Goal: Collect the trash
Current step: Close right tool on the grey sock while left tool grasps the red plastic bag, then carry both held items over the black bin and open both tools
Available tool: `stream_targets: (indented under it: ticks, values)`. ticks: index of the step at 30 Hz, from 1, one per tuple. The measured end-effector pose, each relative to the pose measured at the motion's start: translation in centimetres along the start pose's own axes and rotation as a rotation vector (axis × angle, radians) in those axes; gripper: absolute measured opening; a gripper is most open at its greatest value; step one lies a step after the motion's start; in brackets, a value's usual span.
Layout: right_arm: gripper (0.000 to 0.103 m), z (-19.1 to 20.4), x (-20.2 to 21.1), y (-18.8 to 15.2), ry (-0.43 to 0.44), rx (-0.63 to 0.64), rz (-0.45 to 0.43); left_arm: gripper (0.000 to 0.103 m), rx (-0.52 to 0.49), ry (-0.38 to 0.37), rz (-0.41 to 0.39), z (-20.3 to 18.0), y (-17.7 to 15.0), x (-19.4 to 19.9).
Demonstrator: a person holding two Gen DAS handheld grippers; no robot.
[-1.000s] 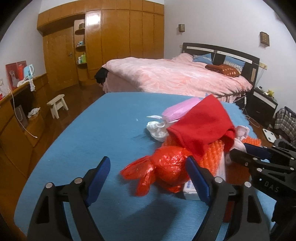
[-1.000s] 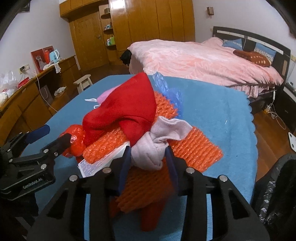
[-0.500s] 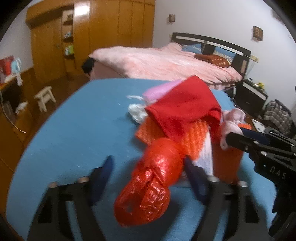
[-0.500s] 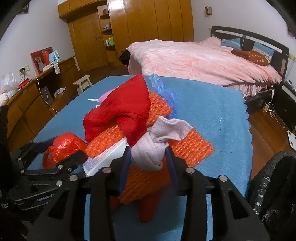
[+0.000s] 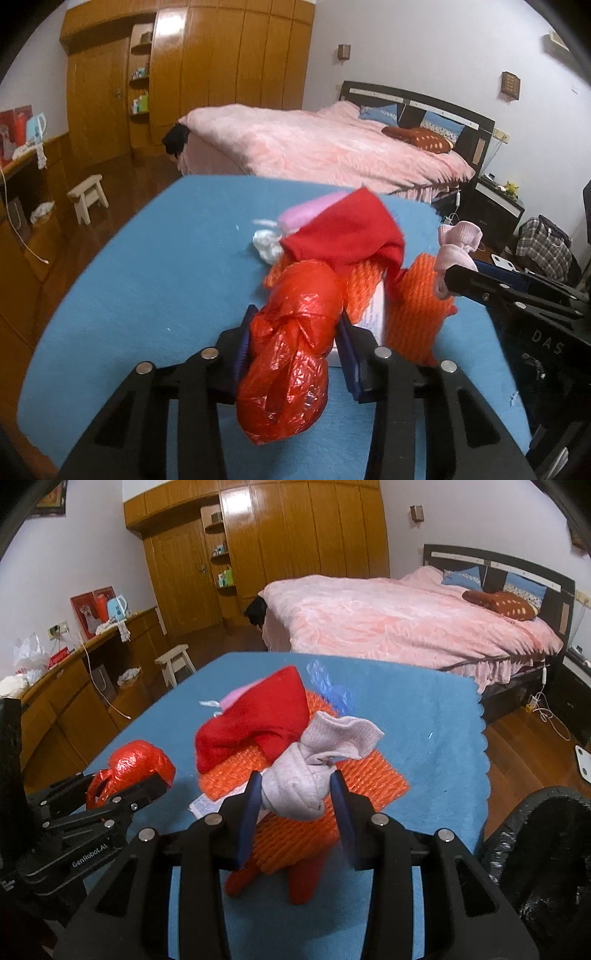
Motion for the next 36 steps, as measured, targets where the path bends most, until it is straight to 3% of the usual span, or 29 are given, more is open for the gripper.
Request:
stream_targets:
  ticks: [10, 25, 36]
  values:
    - [0.037, -2.7, 6.0, -0.2, -0.046, -0.04, -0.069, 0.041, -0.049, -0.049, -0.067, -4.3, 1.6, 2.6]
    - [0.037, -12.4, 13.9, -6.0, -0.292, -0.169, -0.055, 0.041, -0.182, -0.285, -0.066, -16.9, 2.0, 2.4]
    - [0.037, -18.8, 17.8, -9.7, -0.435, -0.276, -0.072, 0.041, -0.257, -0.419, -0.066, -24.9, 1.4, 2.2]
Point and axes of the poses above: each gripper's, at about its wrist camera, not at the fingertips, and x roughly against the way its jaws point, z to its left, y to its top, the point moved 1 cm from there along -x, roughly the way its jaws point
